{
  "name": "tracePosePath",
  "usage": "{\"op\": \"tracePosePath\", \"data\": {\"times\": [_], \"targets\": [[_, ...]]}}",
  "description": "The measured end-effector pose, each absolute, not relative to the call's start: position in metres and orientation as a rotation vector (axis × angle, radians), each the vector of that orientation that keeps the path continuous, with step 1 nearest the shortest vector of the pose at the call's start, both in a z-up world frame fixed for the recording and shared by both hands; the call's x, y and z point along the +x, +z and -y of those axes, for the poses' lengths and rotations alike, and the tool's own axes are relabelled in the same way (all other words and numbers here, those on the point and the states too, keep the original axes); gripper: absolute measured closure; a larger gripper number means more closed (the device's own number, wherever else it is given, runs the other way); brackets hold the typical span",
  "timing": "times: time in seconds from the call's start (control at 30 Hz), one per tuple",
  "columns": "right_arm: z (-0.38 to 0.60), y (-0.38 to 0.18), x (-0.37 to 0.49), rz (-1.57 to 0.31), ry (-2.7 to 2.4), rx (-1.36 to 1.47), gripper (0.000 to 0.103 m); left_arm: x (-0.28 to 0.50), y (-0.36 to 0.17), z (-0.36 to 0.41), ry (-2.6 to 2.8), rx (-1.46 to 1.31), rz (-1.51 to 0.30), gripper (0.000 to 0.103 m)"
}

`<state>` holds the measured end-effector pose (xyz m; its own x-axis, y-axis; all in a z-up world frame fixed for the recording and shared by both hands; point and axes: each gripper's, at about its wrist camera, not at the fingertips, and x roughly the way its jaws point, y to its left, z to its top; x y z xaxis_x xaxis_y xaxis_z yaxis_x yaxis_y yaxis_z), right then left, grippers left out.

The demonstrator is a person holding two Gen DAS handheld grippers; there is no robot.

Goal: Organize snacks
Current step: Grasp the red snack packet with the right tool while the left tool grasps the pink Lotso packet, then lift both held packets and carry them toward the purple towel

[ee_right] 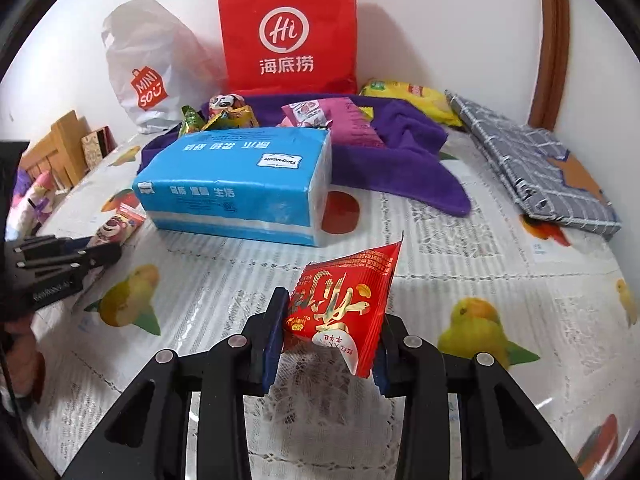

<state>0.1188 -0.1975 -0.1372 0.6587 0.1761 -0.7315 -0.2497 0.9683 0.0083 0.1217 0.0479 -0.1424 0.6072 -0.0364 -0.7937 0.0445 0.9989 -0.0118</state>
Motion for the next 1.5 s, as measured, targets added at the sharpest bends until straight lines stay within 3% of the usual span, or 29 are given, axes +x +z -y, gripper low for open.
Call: {"op": "tracePosePath", "data": {"times": [1.5], "targets": [[0.196,-0.149,0.137,-0.898,0.189,-0.093,0.064,0.121,-0.146,-0.047,-0.068,0.0,-0.918,0.073]]}}
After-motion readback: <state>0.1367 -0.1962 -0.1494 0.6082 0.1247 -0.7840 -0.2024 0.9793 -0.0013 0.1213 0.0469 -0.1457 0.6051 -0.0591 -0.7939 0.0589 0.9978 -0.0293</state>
